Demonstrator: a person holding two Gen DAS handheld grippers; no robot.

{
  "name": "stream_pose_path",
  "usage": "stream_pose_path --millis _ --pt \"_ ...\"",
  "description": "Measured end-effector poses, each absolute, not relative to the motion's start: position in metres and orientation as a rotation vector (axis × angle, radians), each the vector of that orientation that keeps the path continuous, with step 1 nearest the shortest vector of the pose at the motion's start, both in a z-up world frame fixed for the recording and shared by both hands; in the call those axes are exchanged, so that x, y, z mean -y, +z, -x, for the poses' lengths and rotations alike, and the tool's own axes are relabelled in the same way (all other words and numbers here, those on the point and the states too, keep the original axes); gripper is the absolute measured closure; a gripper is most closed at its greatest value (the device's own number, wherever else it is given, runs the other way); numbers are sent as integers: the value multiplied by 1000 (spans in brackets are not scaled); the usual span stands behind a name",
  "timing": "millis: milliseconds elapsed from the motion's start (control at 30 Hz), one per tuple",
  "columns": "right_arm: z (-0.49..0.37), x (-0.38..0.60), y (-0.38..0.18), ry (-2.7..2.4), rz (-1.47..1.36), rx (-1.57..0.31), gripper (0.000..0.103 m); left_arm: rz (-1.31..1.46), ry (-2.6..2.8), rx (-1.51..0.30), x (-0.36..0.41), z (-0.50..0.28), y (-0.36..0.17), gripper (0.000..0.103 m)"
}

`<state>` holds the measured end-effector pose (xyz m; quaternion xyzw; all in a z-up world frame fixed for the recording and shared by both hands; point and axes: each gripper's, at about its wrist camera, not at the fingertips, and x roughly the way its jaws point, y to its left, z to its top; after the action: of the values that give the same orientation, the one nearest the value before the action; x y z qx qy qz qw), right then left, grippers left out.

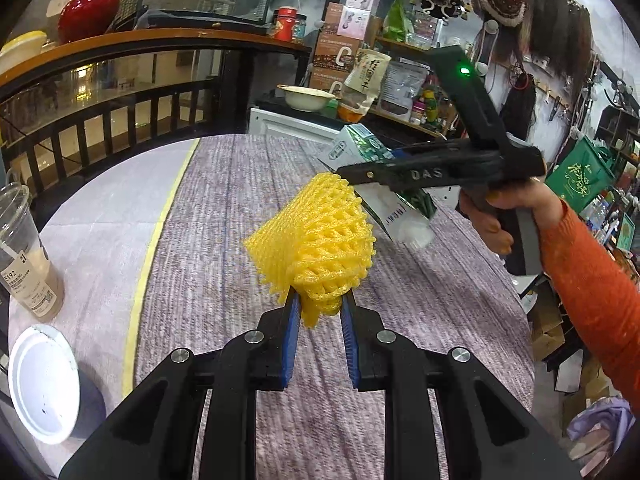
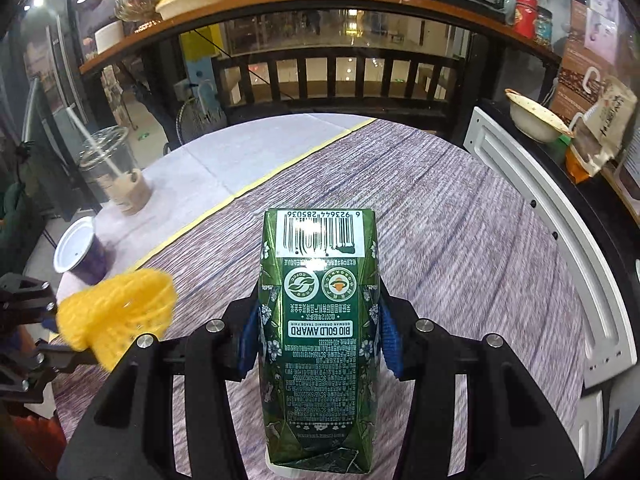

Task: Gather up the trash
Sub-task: 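Carry the net and carton over the bin with both tools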

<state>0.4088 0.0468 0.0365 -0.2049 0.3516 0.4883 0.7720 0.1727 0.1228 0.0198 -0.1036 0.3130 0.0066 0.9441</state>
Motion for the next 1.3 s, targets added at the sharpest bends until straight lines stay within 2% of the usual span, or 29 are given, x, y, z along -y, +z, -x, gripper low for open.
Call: stream_pose_path --millis 500,900,1133,1300 --pt "-337 110 44 904 282 -661 54 177 -122 -628 -41 -171 26 83" --pt "-319 228 20 682 139 -695 54 141 -247 -620 22 -186 30 83" --pt "-330 289 -20 441 103 -749 54 123 -304 -615 52 -190 31 83" --pt "-353 325 -72 281 33 -844 54 100 -345 -616 75 -195 32 83"
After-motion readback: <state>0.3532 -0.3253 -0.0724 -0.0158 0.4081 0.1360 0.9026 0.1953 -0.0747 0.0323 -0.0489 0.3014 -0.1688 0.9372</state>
